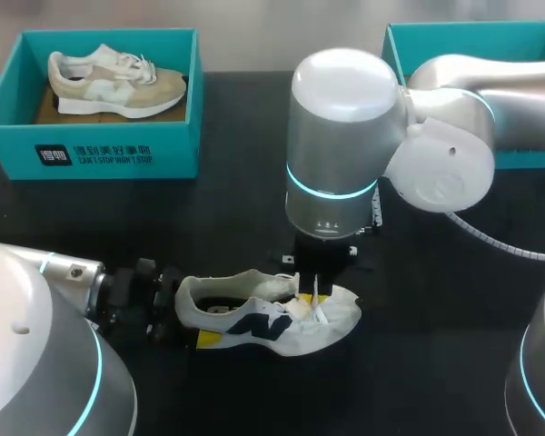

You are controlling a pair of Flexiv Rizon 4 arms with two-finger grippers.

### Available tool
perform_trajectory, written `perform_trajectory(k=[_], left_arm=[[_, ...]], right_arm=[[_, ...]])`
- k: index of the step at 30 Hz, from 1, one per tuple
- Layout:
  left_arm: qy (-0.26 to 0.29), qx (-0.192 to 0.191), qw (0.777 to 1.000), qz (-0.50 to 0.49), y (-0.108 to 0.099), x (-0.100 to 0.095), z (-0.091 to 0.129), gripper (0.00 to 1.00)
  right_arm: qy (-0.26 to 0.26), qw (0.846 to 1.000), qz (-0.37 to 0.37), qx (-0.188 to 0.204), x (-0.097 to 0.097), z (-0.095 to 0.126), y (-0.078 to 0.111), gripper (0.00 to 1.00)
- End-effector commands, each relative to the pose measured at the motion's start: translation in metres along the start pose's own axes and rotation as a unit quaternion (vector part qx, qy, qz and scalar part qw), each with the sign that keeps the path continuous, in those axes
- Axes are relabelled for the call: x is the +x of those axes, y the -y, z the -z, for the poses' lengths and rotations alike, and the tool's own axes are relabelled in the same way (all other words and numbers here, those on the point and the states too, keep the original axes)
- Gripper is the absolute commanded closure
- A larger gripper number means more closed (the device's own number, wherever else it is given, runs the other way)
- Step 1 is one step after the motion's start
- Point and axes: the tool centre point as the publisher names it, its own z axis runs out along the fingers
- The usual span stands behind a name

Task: Take the shoe out of the shoebox, open the shoe tongue, remove and reinsert the insole, then place the shoe into the shoebox

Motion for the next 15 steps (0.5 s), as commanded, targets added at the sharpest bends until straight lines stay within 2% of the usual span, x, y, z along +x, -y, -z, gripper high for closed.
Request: perform_trajectory(k=[1, 12, 15], left_arm=[[0.0, 0.0, 1.0, 0.0, -0.002, -0.001, -0.001, 1.0], [0.0, 0.0, 1.0, 0.0, -0.002, -0.001, -0.001, 1.0], [0.0, 0.0, 1.0, 0.0, -0.002, -0.001, -0.001, 1.0]], right_arm=[[0.001, 1.0, -0.021, -0.009, -0.007, -0.002, -0.001, 1.0], [-0.034, 0.999, 0.015, -0.013, -0.036, -0.012, -0.01, 1.0], [-0.059, 0.997, 0.035, -0.029, -0.044, -0.019, -0.013, 1.0]])
